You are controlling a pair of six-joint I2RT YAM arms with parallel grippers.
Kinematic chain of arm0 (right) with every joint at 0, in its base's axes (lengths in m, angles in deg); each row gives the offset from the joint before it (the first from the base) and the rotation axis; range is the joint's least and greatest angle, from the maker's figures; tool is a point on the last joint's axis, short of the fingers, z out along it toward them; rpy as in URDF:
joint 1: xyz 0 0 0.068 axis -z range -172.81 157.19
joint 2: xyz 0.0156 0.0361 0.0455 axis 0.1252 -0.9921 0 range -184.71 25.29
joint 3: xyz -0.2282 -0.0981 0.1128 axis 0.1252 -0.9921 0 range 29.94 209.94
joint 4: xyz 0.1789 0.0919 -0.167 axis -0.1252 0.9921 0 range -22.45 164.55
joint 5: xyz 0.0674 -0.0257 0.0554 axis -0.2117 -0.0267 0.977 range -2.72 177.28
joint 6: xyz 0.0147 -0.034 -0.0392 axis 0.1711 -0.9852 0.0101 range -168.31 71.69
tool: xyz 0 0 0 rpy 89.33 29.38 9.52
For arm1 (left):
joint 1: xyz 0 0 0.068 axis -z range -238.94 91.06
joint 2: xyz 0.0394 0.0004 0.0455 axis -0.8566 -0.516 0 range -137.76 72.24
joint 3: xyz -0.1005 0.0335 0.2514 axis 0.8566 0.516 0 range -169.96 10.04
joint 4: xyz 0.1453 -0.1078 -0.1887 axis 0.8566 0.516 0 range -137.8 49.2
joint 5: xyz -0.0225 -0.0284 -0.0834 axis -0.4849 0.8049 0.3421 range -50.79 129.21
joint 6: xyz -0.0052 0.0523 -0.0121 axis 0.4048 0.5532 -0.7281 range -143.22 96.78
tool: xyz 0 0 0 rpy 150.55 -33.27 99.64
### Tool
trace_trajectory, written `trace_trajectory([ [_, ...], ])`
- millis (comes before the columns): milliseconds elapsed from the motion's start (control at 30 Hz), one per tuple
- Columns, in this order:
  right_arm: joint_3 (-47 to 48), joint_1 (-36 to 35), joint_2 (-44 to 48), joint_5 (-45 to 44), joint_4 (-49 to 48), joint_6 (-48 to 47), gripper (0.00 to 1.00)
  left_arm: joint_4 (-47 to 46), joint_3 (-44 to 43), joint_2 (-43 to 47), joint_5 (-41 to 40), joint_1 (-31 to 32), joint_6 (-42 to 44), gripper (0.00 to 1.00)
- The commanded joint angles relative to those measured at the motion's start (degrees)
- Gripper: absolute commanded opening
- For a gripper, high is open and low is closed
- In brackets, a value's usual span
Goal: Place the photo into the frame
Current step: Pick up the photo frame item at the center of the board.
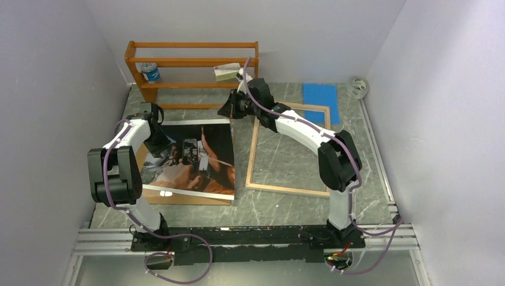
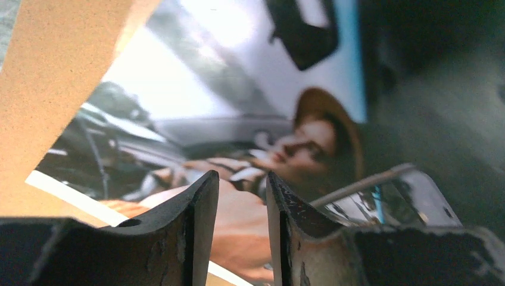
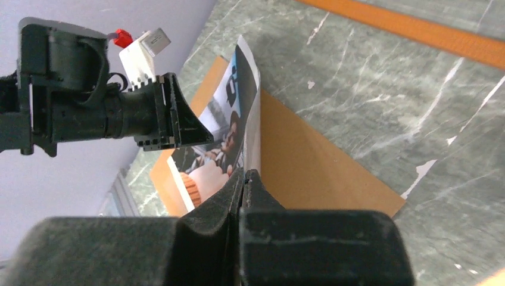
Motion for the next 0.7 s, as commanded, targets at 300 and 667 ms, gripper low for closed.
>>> trace_trajectory([
  [300,21.4,-4.0,3.3,-18.1,27.7,-16.3,0.0,1.4,-1.5,-1.0,4.5,-1.6,-1.7,0.46],
  [667,28.2,-3.7,7.4,-17.3,34.1,-21.0,0.0,1.4,-0.6,-0.3,5.2,-1.7,-1.8,0.53],
])
